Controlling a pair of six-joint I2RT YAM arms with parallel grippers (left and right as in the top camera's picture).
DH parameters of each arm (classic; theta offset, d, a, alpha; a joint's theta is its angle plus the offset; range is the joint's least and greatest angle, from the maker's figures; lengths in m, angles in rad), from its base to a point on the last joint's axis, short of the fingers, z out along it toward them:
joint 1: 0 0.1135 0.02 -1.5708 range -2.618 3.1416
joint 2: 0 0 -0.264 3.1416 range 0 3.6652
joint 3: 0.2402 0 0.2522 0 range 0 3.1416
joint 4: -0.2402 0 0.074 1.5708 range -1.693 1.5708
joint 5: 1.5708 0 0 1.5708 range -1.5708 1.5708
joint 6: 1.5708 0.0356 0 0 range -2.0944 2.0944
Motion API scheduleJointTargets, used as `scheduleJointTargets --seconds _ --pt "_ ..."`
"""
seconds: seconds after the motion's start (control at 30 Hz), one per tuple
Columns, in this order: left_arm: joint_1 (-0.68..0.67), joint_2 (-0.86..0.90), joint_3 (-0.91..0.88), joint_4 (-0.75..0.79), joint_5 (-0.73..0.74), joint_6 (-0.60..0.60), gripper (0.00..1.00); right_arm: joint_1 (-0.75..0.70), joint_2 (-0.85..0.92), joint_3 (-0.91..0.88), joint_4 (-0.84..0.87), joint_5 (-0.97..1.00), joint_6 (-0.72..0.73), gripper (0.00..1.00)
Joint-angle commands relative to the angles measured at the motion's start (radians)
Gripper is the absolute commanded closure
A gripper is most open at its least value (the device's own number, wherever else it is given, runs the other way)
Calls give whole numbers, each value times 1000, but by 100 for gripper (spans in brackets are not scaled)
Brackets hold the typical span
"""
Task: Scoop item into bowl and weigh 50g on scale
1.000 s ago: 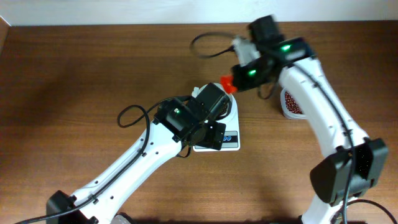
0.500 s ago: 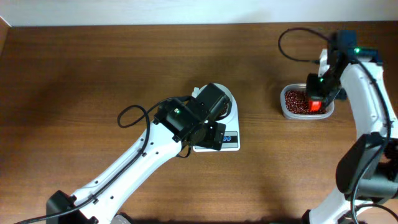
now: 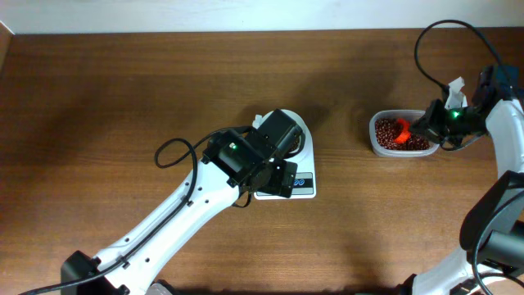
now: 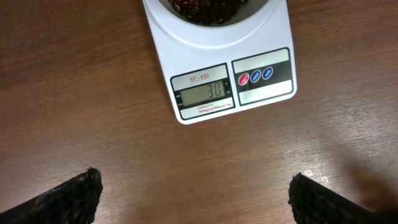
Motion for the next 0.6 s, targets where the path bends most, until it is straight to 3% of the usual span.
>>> scheduleJointTargets --seconds 0.0,0.1,0.33,0.57 --pt "-2 0 -3 1 2 -12 1 -3 8 -32 9 -56 -23 96" --pt "-2 0 -3 1 2 -12 1 -25 8 -32 8 -58 -23 96" --pt "-2 0 -3 1 2 -12 1 -190 8 -32 -62 -370 -213 96" --pt "-2 0 -3 1 2 -12 1 -192 8 -32 -69 -364 -213 96"
